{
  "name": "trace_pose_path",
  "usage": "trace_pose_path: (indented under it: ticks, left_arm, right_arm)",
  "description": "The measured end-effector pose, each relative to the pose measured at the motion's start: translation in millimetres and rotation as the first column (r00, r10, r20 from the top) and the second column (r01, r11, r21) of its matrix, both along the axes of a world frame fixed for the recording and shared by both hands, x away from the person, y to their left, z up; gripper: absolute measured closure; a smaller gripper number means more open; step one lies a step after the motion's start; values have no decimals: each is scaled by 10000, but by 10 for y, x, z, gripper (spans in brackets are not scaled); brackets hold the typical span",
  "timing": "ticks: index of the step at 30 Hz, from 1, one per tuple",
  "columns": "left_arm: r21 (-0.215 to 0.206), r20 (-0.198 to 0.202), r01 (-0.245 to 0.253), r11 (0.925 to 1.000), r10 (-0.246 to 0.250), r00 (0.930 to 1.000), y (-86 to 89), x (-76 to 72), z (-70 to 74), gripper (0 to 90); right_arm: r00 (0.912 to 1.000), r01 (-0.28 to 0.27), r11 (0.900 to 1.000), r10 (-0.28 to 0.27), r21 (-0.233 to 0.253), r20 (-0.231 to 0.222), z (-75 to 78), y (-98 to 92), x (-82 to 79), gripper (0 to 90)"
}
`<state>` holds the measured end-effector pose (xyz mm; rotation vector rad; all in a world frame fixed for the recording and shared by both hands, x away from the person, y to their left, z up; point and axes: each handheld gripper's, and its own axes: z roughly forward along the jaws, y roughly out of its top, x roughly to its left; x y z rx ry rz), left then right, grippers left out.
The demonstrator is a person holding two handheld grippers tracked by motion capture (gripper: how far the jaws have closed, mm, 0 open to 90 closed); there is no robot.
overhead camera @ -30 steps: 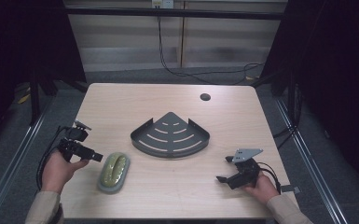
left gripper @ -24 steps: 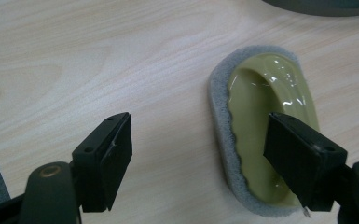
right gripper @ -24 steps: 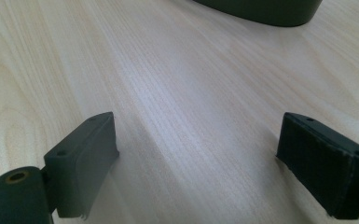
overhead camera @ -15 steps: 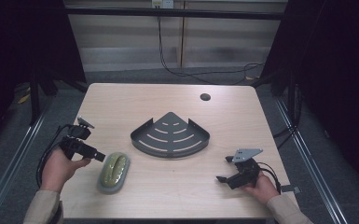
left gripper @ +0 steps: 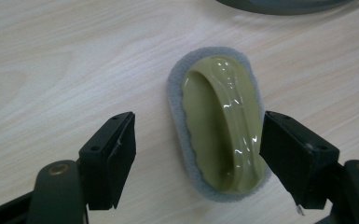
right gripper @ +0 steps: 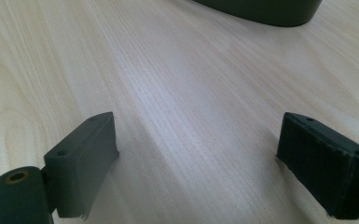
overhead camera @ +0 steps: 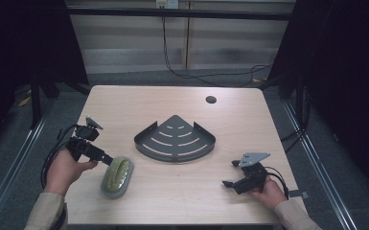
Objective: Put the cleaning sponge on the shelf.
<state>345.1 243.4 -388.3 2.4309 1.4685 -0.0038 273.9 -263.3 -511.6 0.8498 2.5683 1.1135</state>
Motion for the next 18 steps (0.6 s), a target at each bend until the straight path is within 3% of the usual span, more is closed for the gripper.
trace_pose_path:
  ticks: [18]
  left_arm:
    - [-36, -458, 183, 9998, -184, 9988, -165, 21, -17, 299]
  right_arm:
    - [10000, 1, 10000, -1, 0, -2, 0, 0, 0, 114]
